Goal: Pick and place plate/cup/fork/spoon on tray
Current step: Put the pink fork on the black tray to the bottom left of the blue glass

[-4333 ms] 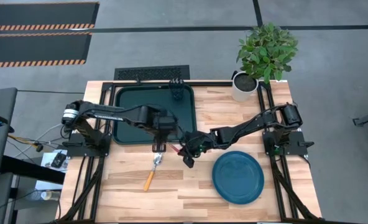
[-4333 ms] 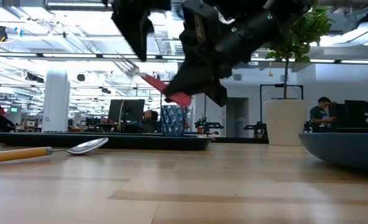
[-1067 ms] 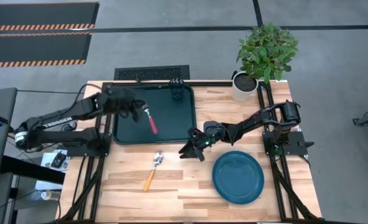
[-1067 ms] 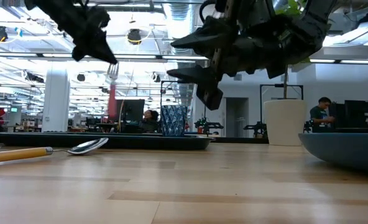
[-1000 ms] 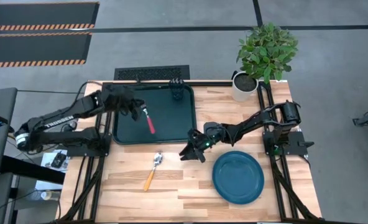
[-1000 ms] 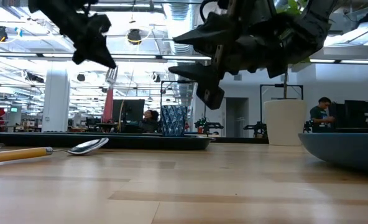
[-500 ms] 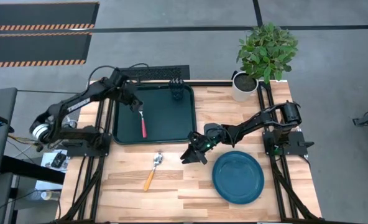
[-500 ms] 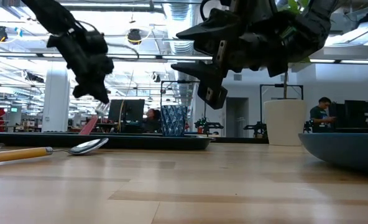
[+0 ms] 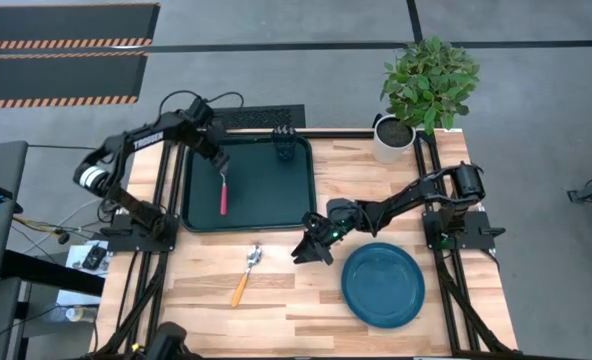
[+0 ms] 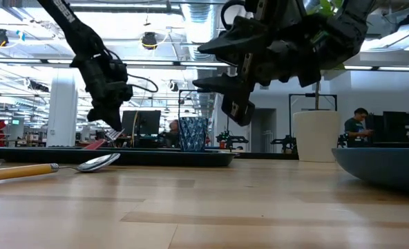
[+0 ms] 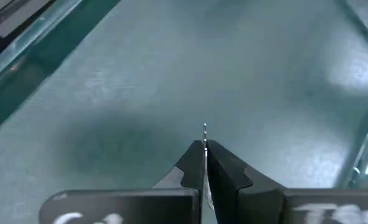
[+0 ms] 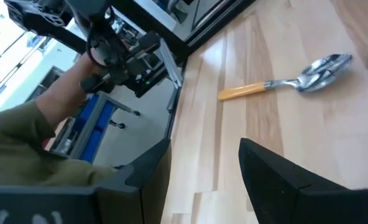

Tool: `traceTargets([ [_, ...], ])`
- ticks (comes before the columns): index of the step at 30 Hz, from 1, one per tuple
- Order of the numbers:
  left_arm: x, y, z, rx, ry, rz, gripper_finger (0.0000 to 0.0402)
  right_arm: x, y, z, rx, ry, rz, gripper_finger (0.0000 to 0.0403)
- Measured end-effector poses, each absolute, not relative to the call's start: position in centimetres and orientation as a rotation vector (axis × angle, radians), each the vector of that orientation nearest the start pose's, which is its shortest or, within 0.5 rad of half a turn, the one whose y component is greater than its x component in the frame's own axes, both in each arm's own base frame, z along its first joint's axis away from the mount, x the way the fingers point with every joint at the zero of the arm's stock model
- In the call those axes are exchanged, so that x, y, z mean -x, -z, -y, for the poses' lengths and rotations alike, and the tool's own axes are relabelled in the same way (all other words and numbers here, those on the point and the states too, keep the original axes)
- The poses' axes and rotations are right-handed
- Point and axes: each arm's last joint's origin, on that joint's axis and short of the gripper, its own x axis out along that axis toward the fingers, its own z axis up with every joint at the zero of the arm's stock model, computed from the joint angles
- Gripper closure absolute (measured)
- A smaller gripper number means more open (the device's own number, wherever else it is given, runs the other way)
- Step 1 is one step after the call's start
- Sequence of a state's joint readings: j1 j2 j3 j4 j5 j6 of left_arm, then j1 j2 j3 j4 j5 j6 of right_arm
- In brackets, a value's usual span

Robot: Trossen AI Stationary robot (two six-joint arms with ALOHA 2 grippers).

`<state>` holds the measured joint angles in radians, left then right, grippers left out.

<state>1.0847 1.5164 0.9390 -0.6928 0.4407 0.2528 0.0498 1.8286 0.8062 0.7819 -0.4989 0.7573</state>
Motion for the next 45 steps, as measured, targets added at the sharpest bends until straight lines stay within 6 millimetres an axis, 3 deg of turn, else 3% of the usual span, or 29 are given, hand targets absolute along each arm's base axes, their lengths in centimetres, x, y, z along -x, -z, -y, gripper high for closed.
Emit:
traceTargets([
  [6,-13.3,-18.3,-24.2,0.705,-0.439,-0.995,0.0401,-35.5,-15.7,-3.1,-0.785,-0.418,-0.446,0.0191],
  [16,-12.8,-16.7,-23.7,0.717,-0.472,-1.059,0.0401,-35.5,-15.7,-3.1,-0.782,-0.407,-0.443,0.0191],
  [27,-13.1,-16.8,-24.4,0.806,-0.589,-0.960,0.0401,-35.6,-15.7,-3.1,-0.780,-0.397,-0.439,0.0191],
  [34,-13.1,-16.8,-24.3,0.821,-0.565,-0.943,0.0401,-35.6,-15.7,-3.1,-0.765,-0.395,-0.434,0.0191],
  [41,-10.9,-14.5,-23.9,0.935,-0.593,-0.867,0.0401,-35.6,-15.7,-3.1,-0.765,-0.396,-0.434,0.0191],
  [45,-10.4,-14.9,-24.2,0.929,-0.570,-0.797,0.0401,-35.6,-15.7,-3.2,-0.765,-0.397,-0.435,0.0191],
])
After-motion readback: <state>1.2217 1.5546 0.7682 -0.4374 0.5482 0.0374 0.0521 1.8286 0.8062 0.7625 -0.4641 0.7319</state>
